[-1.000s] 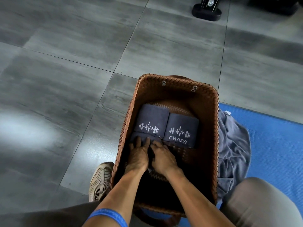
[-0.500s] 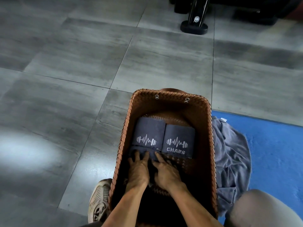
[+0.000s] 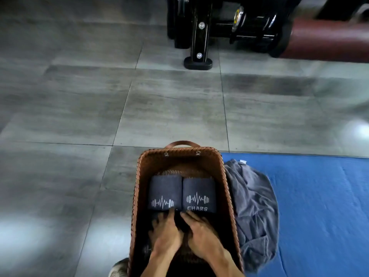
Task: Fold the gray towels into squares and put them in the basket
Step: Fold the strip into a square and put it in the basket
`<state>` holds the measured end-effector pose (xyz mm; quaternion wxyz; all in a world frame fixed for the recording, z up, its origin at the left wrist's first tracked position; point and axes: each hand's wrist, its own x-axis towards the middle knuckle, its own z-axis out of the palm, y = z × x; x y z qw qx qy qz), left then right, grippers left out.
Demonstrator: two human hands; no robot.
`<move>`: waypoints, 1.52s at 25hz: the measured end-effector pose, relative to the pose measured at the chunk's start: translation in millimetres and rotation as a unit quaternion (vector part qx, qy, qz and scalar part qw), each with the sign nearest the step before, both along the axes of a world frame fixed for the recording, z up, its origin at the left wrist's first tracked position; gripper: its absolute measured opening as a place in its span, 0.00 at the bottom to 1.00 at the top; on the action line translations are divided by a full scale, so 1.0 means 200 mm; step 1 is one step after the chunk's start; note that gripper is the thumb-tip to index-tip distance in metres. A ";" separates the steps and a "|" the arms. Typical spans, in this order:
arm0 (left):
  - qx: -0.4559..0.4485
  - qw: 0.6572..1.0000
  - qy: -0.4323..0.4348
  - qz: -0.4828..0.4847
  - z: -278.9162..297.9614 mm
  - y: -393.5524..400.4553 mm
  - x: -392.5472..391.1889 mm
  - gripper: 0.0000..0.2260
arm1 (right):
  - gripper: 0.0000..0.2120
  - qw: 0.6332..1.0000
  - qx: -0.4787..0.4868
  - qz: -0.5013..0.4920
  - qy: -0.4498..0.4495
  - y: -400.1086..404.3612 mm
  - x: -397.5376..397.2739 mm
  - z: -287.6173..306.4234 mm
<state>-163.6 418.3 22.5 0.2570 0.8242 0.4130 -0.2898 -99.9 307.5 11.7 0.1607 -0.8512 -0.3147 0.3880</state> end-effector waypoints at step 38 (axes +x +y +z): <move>-0.163 0.950 -0.260 -0.065 3.42 -0.78 -0.57 0.31 | 0.28 0.914 0.134 -0.380 -0.058 -1.14 -0.74 3.62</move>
